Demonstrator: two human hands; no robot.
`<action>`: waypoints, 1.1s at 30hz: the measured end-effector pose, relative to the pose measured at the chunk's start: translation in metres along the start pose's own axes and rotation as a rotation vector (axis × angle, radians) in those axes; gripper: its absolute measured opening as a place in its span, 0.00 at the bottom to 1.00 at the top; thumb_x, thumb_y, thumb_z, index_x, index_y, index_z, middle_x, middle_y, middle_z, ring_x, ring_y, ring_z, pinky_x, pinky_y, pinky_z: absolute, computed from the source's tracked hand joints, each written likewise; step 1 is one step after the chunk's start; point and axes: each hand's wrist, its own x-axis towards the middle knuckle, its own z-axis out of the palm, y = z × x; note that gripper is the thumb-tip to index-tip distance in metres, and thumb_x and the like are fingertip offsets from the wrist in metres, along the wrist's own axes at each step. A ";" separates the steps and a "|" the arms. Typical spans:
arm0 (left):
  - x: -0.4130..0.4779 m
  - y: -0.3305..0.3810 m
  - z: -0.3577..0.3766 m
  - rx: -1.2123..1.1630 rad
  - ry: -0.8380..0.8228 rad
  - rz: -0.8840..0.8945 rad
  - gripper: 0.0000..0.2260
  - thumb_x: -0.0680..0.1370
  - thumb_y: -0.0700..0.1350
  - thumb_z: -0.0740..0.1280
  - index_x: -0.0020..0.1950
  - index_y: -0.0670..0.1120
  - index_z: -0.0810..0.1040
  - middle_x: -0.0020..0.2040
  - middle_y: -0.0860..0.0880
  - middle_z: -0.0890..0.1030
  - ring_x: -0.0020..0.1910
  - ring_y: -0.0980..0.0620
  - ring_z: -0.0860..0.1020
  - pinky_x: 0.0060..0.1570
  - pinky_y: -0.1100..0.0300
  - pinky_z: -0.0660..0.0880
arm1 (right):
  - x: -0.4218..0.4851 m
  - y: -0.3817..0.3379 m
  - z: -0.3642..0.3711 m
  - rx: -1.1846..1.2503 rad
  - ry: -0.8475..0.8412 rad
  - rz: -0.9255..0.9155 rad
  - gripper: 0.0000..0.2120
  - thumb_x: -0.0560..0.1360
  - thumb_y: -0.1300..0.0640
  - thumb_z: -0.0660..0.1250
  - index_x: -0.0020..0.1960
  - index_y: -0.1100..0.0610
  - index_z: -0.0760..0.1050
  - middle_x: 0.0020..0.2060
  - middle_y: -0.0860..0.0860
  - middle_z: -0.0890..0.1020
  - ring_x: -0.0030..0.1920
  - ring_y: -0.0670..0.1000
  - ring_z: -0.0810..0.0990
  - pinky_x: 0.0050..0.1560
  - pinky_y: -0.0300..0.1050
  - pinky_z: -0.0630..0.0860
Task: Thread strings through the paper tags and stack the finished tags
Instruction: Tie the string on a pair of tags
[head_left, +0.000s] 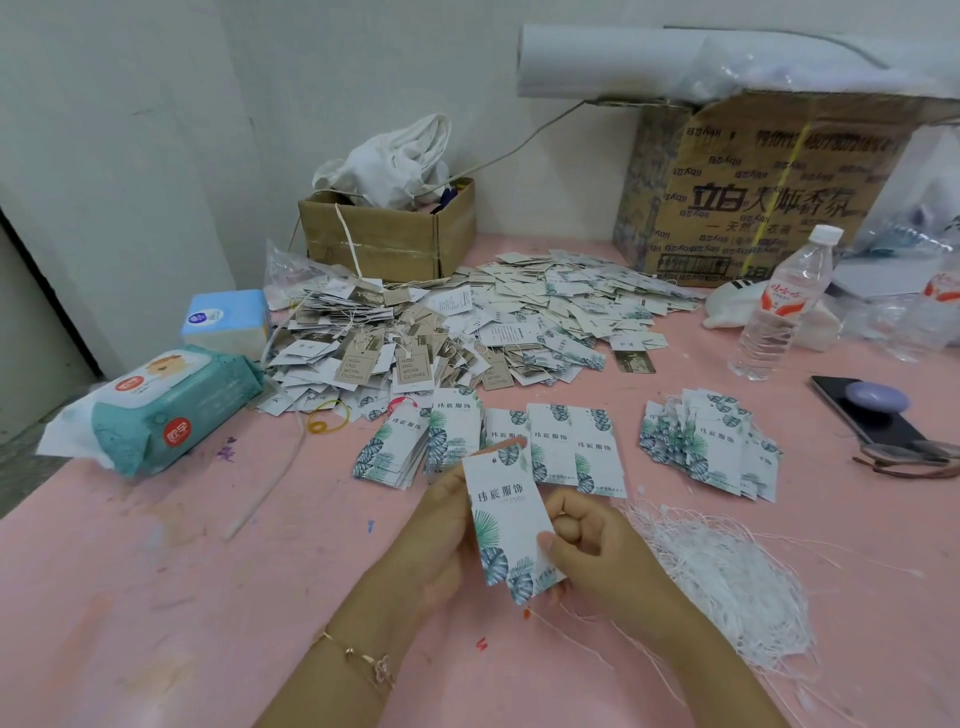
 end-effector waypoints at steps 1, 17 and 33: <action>-0.001 0.000 0.000 0.010 -0.015 0.005 0.11 0.79 0.38 0.63 0.57 0.42 0.82 0.49 0.39 0.83 0.45 0.44 0.80 0.51 0.48 0.75 | 0.000 0.000 -0.001 0.005 0.005 -0.021 0.04 0.74 0.59 0.64 0.41 0.53 0.76 0.37 0.59 0.84 0.34 0.57 0.80 0.29 0.42 0.73; -0.005 -0.003 0.002 0.387 0.084 0.681 0.07 0.69 0.44 0.72 0.45 0.50 0.87 0.40 0.52 0.83 0.40 0.58 0.80 0.42 0.67 0.74 | 0.003 0.005 0.001 -0.167 0.113 -0.132 0.13 0.69 0.38 0.65 0.47 0.45 0.77 0.44 0.47 0.83 0.45 0.48 0.81 0.44 0.39 0.75; -0.006 -0.018 0.006 0.601 0.031 0.683 0.13 0.70 0.37 0.75 0.45 0.55 0.87 0.40 0.50 0.83 0.39 0.54 0.79 0.40 0.65 0.74 | 0.010 0.012 -0.001 -0.263 0.309 -0.163 0.08 0.66 0.50 0.76 0.38 0.52 0.78 0.35 0.51 0.83 0.32 0.49 0.76 0.36 0.46 0.73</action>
